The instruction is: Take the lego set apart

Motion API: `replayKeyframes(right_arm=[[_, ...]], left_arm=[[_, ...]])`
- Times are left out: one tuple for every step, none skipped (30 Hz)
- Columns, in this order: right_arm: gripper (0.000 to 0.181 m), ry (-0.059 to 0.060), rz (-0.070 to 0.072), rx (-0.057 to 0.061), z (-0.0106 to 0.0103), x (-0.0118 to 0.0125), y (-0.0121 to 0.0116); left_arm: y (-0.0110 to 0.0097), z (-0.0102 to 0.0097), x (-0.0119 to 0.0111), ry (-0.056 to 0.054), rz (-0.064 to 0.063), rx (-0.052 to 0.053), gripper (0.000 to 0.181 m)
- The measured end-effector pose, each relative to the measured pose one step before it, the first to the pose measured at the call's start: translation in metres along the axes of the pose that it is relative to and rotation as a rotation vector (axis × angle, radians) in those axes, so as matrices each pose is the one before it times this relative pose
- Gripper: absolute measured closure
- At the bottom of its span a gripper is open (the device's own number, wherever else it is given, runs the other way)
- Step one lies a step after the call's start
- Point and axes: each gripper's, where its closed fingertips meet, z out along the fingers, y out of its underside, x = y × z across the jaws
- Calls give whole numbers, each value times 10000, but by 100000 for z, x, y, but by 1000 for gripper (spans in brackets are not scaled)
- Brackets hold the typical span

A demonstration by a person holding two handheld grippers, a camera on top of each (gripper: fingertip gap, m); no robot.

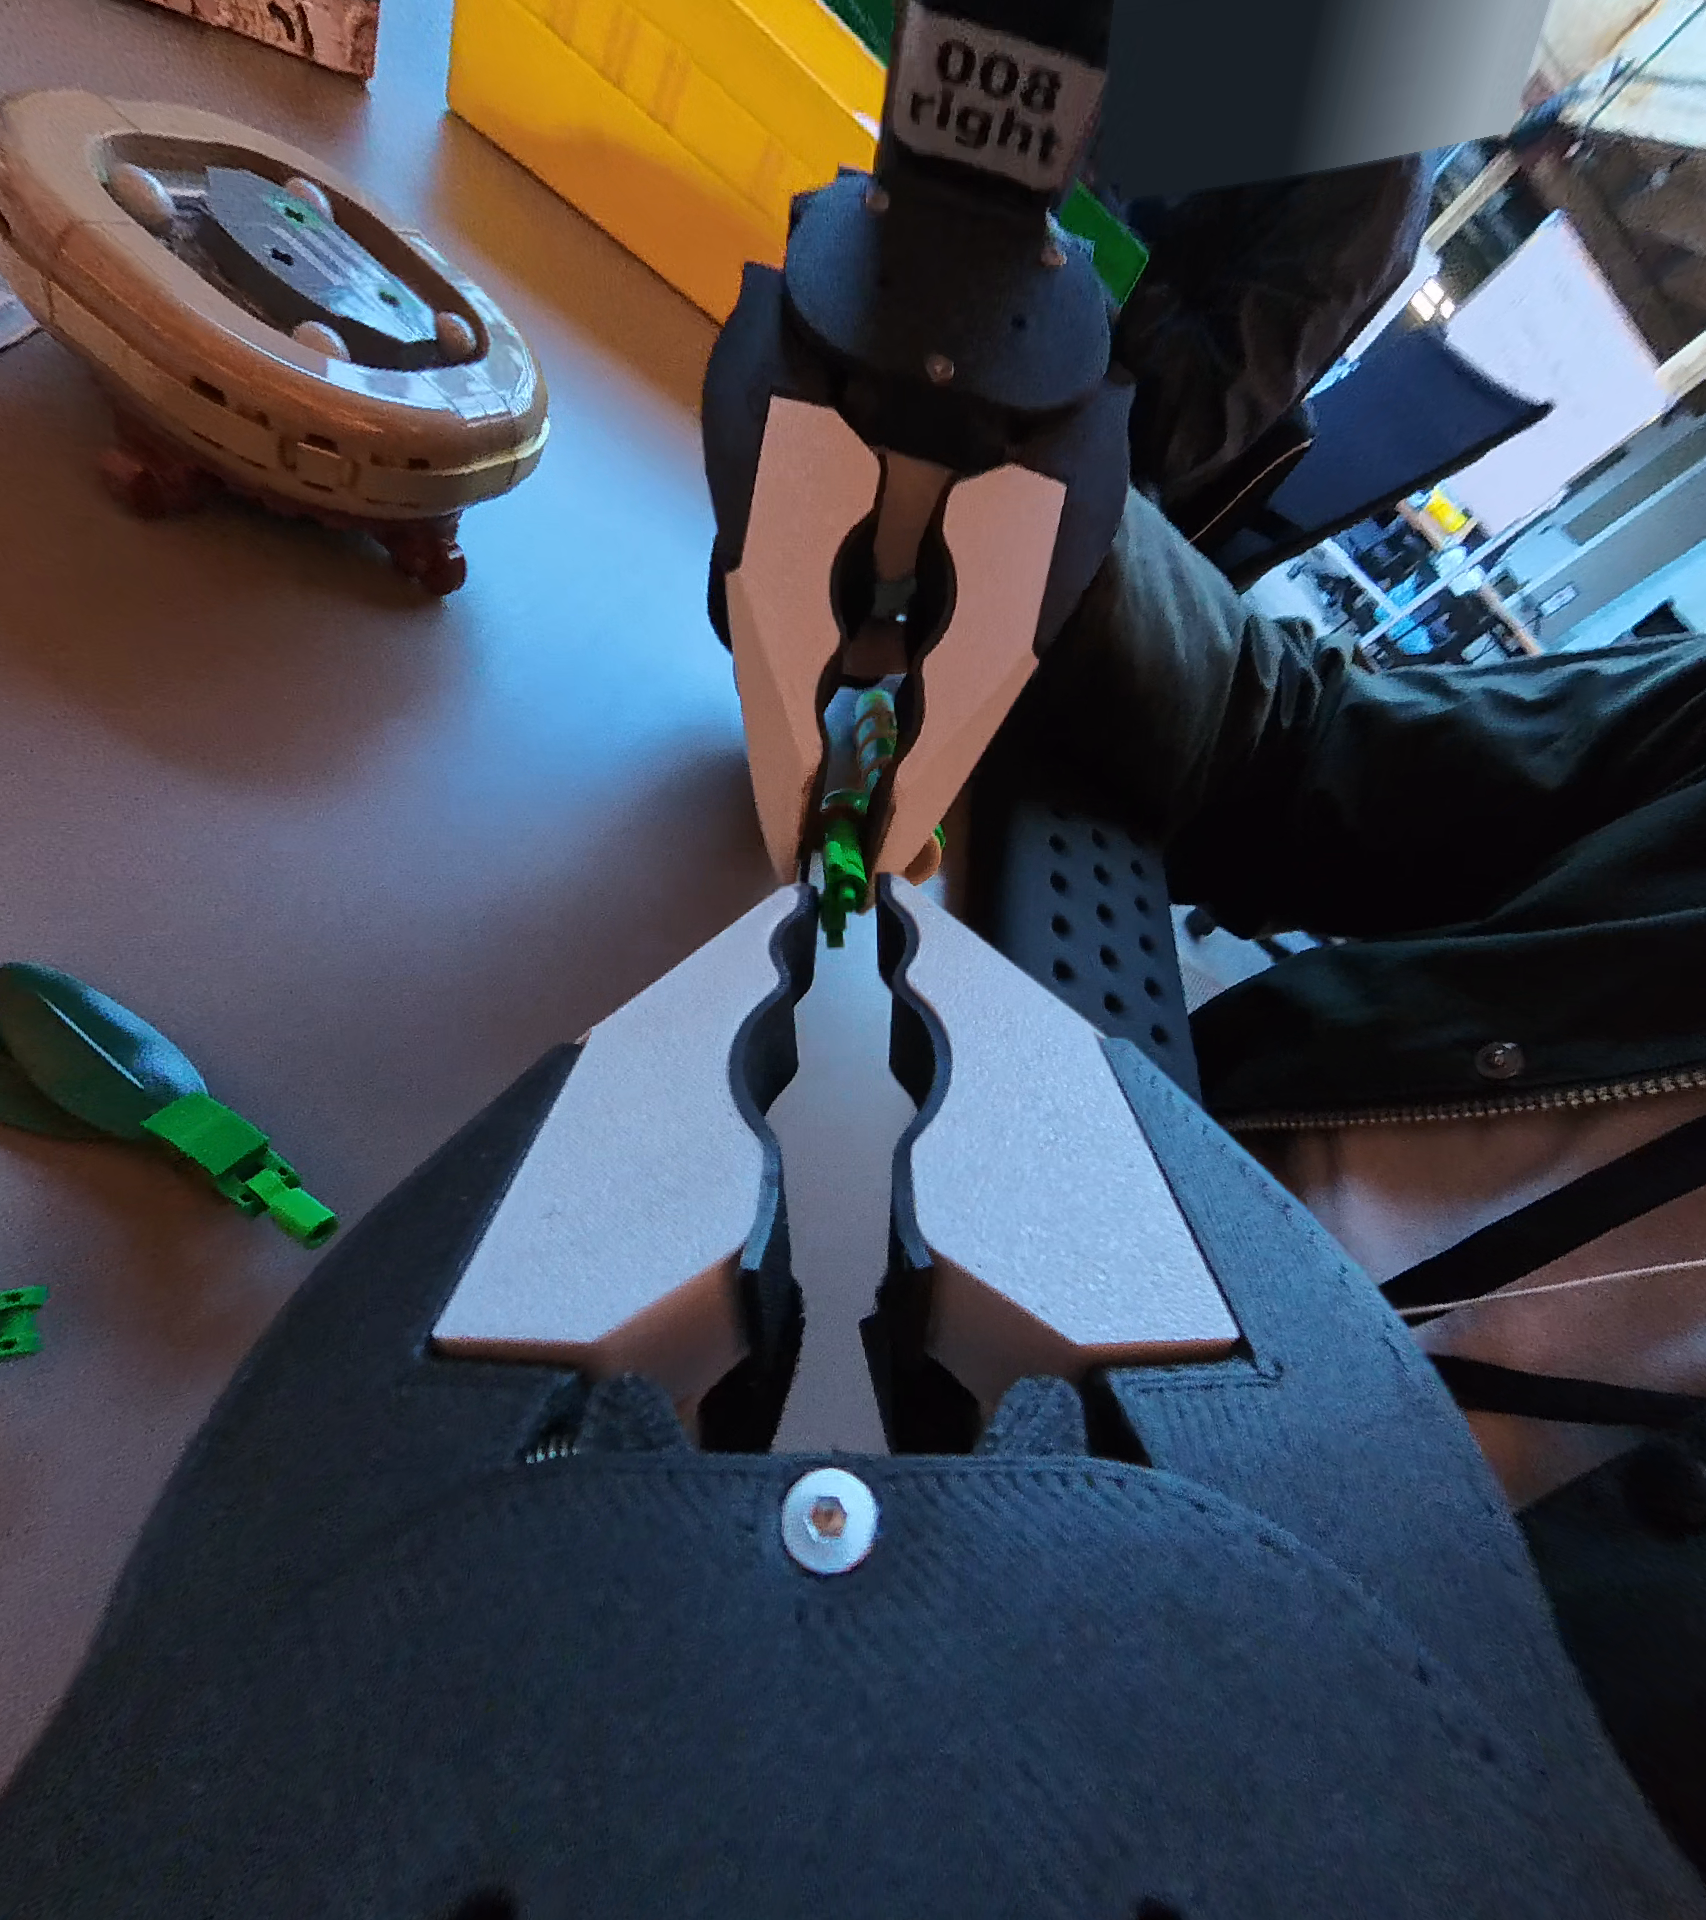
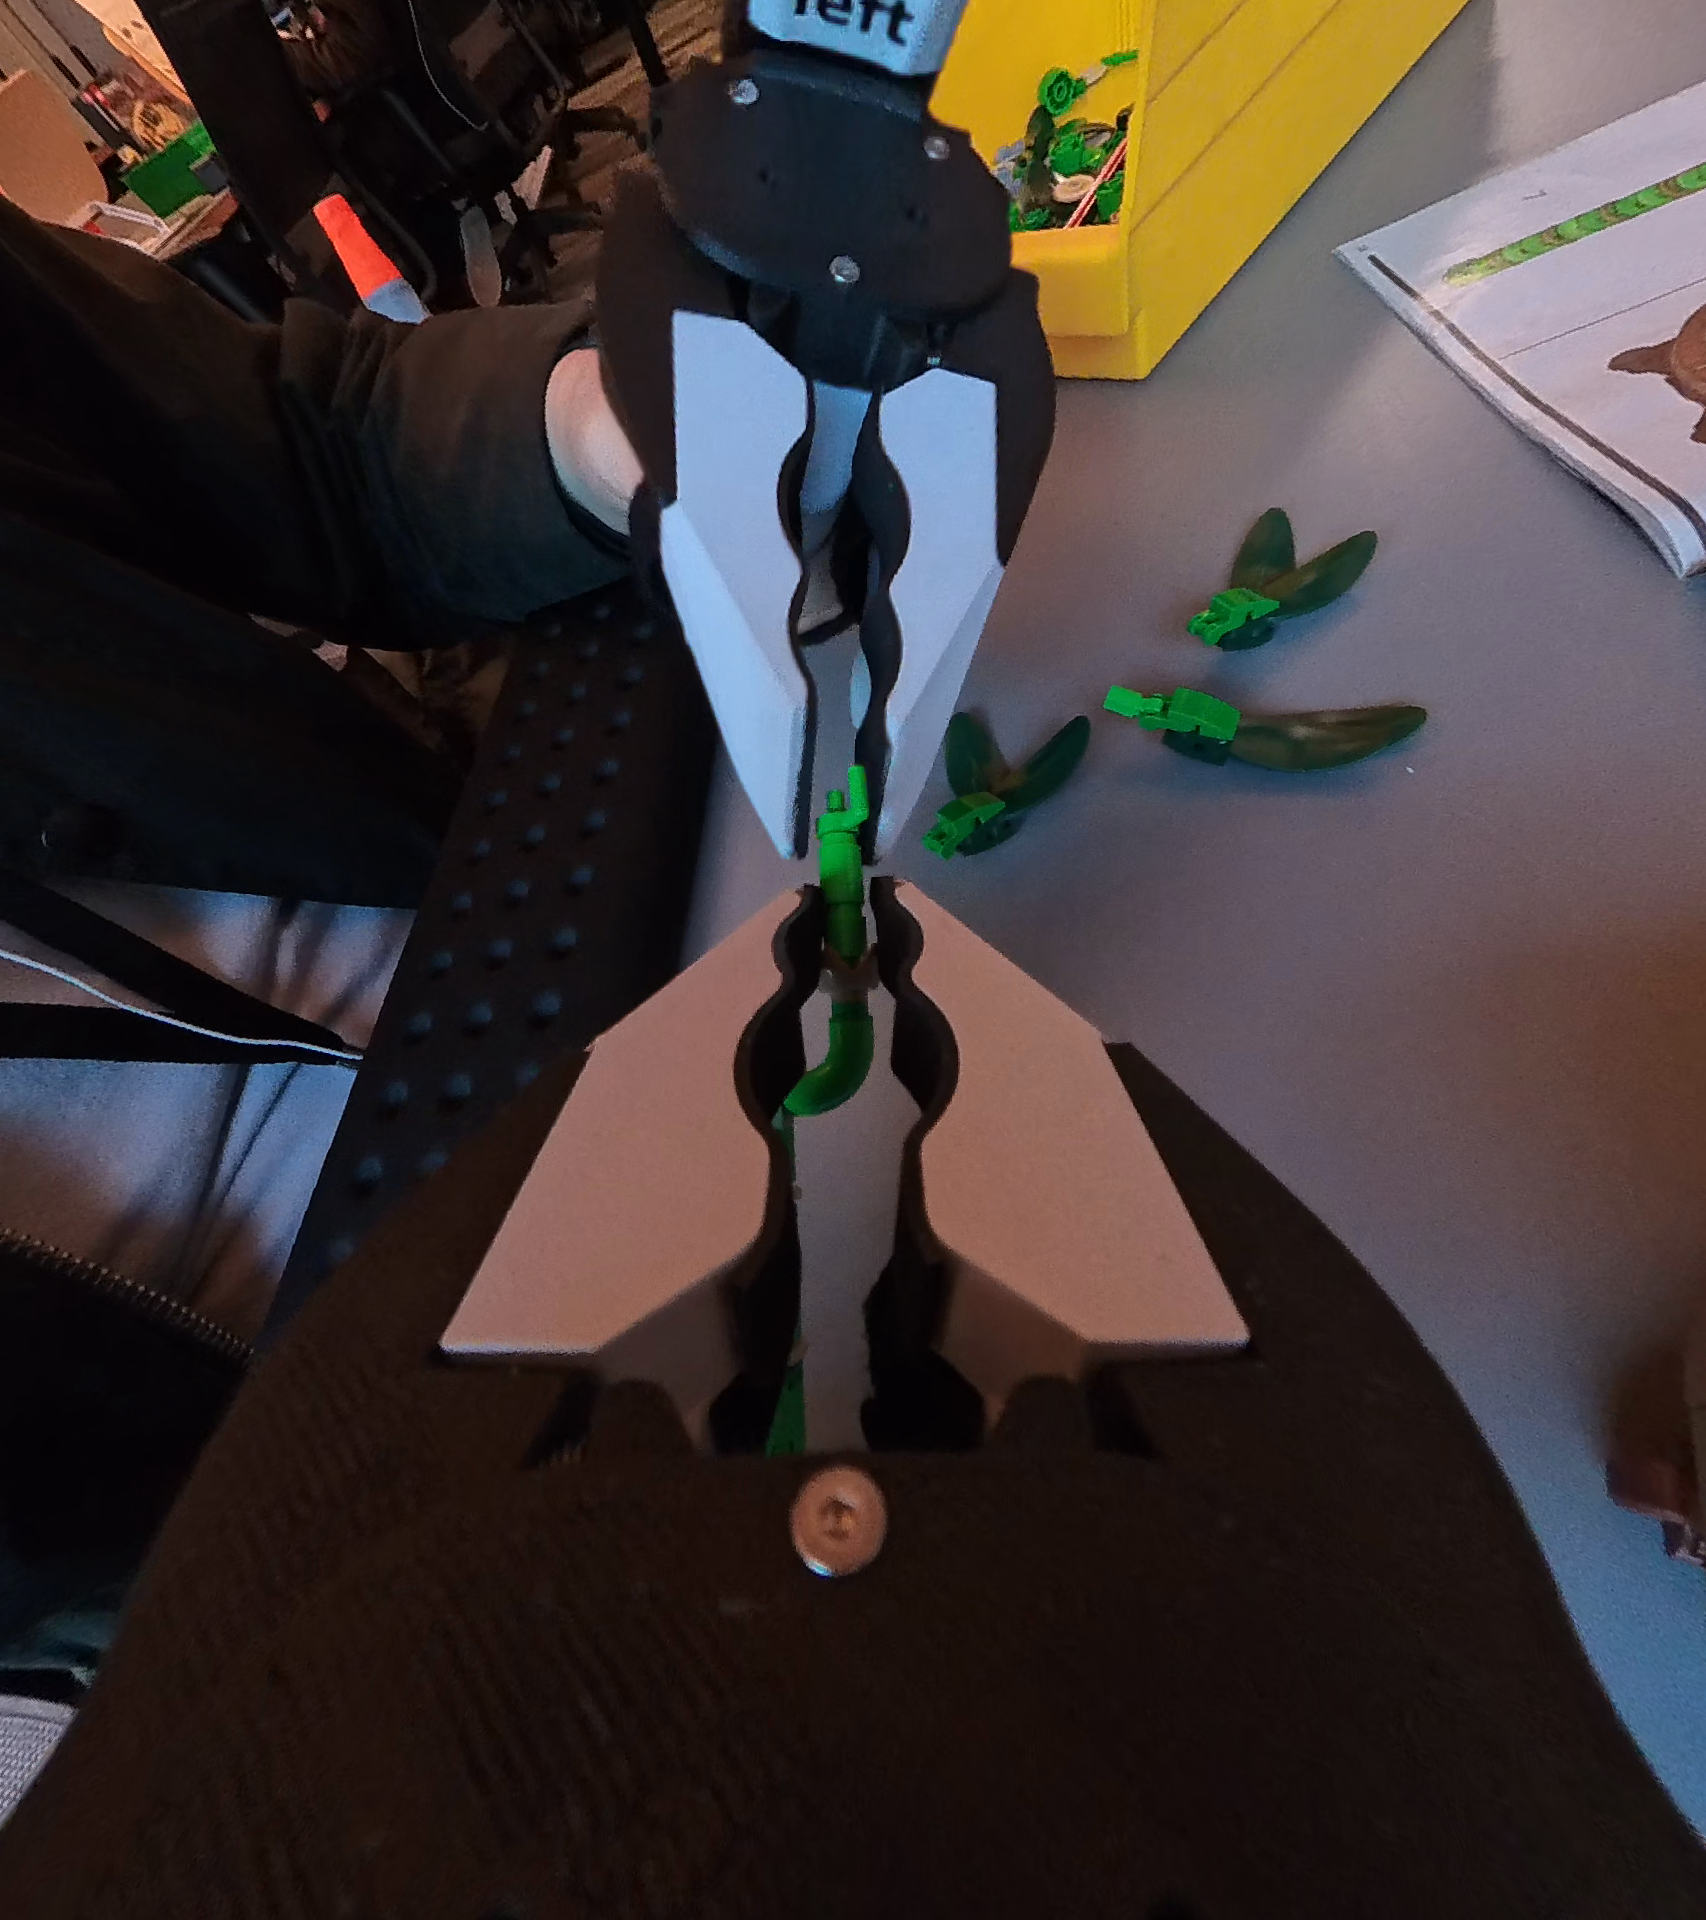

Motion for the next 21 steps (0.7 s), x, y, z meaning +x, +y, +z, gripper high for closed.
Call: replayKeyframes(right_arm=[[173, 23, -32, 29, 10, -2, -72], [173, 50, -29, -8, -4, 46, -19], [173, 27, -22, -24, 24, 33, 33], [173, 22, 7, -9, 28, 46, 34], [173, 16, 22, 12, 11, 36, 5], [173, 15, 33, 17, -8, 56, -14], [173, -7, 43, 26, -24, 26, -31], [173, -17, 55, 50, -22, 20, -52], [173, -30, 60, 59, -33, 2, -83], [173, -29, 48, 48, -22, -19, -64], [173, -13, 19, 10, -8, 3, -10], [173, -9, 13, -11, 22, -4, 29], [173, -22, 23, -3, 18, -10, 14], [173, -36, 14, 1, -1, -15, 3], [172, 4, -33, -6, -17, 18, 8], [171, 111, -94, -12, -78, 150, 8], [170, 149, -115, 5, -116, 186, -15], [171, 16, -75, 25, -66, -14, -40], [172, -100, -20, 39, 5, -172, -61], [173, -42, 8, 6, 58, -65, -11], [172, -30, 12, -22, 90, -24, 41]], left_arm=[[-75, -60, -56, 57, -152, 58, 173], [32, 1, -41, 25, -69, -7, 173], [45, 17, -39, -32, 14, -35, 173], [66, 23, -55, -80, 87, -47, 173], [100, 36, -35, -74, 92, -73, 173], [93, 37, -1, -40, 54, -61, 173], [20, 24, 4, -14, 22, -14, 172], [-13, -18, 2, -9, 7, 7, 172], [-41, -30, -51, -25, -4, 24, 173], [-41, -32, -19, -6, 0, 31, 174], [-13, -10, 7, 9, -16, 5, 174], [20, -8, -15, -22, 17, -21, 175], [14, -9, -11, -64, 101, -20, 175], [22, -14, 19, -65, 140, -27, 176], [-1, -17, 60, -46, 115, -22, 176], [70, -22, -37, -71, 77, -57, 177], [67, -11, -96, -69, 18, -39, 177], [-4, -8, -1, 27, -47, 12, 178], [-59, -2, 67, 81, -72, 44, 178], [-61, 14, 59, 69, -54, 40, 178], [-15, 28, 17, 22, -19, 10, 177]])
